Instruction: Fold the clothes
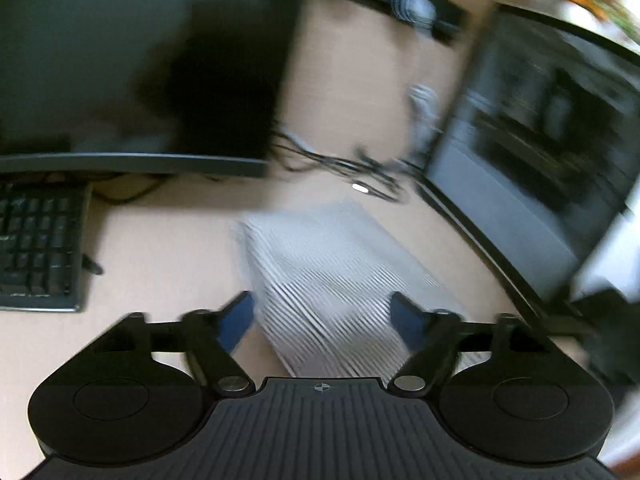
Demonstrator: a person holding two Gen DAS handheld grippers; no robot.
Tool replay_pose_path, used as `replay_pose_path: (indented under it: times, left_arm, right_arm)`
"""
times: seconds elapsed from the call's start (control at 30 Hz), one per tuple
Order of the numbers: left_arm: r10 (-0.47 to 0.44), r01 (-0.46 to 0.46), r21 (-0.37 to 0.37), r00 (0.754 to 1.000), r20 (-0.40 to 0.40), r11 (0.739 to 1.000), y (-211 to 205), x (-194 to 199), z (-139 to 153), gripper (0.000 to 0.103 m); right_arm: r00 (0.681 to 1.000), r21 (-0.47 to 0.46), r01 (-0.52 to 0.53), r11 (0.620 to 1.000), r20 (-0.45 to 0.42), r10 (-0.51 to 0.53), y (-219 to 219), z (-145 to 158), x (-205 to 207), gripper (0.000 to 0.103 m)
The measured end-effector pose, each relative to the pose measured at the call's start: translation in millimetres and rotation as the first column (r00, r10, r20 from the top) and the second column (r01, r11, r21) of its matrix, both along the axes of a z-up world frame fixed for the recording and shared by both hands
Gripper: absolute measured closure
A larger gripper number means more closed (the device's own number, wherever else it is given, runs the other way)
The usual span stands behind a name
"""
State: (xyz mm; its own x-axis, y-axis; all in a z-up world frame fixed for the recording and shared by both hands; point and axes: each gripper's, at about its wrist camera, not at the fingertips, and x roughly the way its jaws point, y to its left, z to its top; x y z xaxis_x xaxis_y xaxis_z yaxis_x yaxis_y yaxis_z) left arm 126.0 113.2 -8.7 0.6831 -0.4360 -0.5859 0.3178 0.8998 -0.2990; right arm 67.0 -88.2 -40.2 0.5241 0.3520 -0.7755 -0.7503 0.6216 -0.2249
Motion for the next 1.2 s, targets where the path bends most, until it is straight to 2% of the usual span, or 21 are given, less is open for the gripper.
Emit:
replay_pose_path:
  times: [0.07, 0.13, 0.27, 0.33, 0.4, 0.5, 0.57, 0.63, 0.67, 0.7, 0.77, 0.87, 0.93, 1.0, 1.07, 1.13, 1.17, 1.2]
  left_arm:
    - [0.026, -0.027, -0.026, 0.999, -0.033, 0.999, -5, 18, -10, 0.047]
    - [-0.020, 0.018, -0.027, 0.998, -0.060, 0.999, -17, 25, -21, 0.052]
    - [-0.135, 0.135, -0.006, 0.983, -0.122, 0.991, -40, 21, -40, 0.052]
    - [-0.152, 0.152, -0.016, 0.978, -0.142, 0.988, -40, 18, -45, 0.052]
    - [-0.158, 0.158, -0.014, 0.975, -0.153, 0.987, -40, 15, -49, 0.056]
    - [-0.161, 0.161, -0.015, 0.974, -0.160, 0.987, -37, 10, -52, 0.061]
    - [-0.122, 0.117, -0.036, 0.976, -0.180, 0.992, -27, 10, -52, 0.076]
    - [-0.055, 0.047, -0.041, 0.976, -0.211, 0.998, -9, 7, -54, 0.079]
    - [-0.037, 0.030, -0.033, 0.975, -0.217, 0.999, 1, 4, -52, 0.064]
    - [-0.021, 0.019, -0.015, 0.978, -0.208, 1.000, 11, -2, -48, 0.060]
    - [0.004, -0.002, 0.012, 0.985, -0.171, 1.000, 28, -12, -33, 0.052]
    - [0.034, -0.031, 0.035, 0.996, -0.087, 0.999, 47, -24, -3, 0.048]
    - [0.033, -0.033, 0.027, 0.999, -0.022, 0.999, 48, -25, 18, 0.046]
    - [-0.004, 0.004, 0.008, 1.000, 0.028, 1.000, 35, -21, 32, 0.044]
    - [-0.061, 0.061, -0.001, 0.997, 0.048, 0.998, 13, -11, 36, 0.044]
    - [-0.129, 0.129, 0.011, 0.991, 0.026, 0.992, -14, 2, 25, 0.044]
    - [-0.143, 0.142, 0.022, 0.990, 0.006, 0.990, -24, 7, 16, 0.049]
    - [-0.145, 0.146, 0.033, 0.989, -0.028, 0.989, -31, 14, 7, 0.049]
  right_arm:
    - [0.999, 0.009, -0.034, 0.999, -0.026, 0.034, -4, 18, -13, 0.075]
    - [0.997, 0.019, -0.067, 0.998, -0.031, 0.068, -7, 45, -23, 0.075]
    - [0.994, 0.045, -0.100, 0.994, 0.041, 0.098, -8, 105, -22, 0.075]
    - [0.992, 0.066, -0.115, 0.991, 0.052, 0.112, -3, 116, -4, 0.075]
    - [0.993, 0.088, -0.113, 0.990, 0.033, 0.110, 4, 107, 26, 0.075]
    - [0.996, 0.099, -0.082, 0.992, -0.032, 0.085, 17, 65, 84, 0.075]
    - [0.994, 0.099, -0.063, 0.993, -0.083, 0.072, 23, 35, 113, 0.074]
    - [0.991, 0.097, -0.028, 0.995, -0.128, 0.041, 26, 11, 139, 0.072]
    - [0.988, 0.102, -0.001, 0.995, -0.152, 0.016, 26, 3, 151, 0.071]
    - [0.984, 0.112, 0.029, 0.993, -0.176, -0.009, 25, -5, 162, 0.068]
    - [0.973, 0.160, 0.083, 0.984, -0.228, -0.045, 17, -12, 174, 0.057]
    - [0.955, 0.230, 0.155, 0.961, -0.284, -0.086, 2, -20, 182, 0.043]
    - [0.950, 0.269, 0.190, 0.944, -0.294, -0.107, -3, -26, 182, 0.041]
    - [0.945, 0.307, 0.222, 0.925, -0.303, -0.127, -7, -31, 181, 0.041]
    - [0.949, 0.311, 0.233, 0.922, -0.280, -0.146, -7, -28, 174, 0.039]
    - [0.961, 0.296, 0.223, 0.929, -0.226, -0.158, -7, -17, 165, 0.035]
    - [0.969, 0.287, 0.215, 0.934, -0.184, -0.166, -8, -9, 159, 0.033]
    - [0.974, 0.286, 0.213, 0.934, -0.136, -0.180, -12, 2, 152, 0.033]
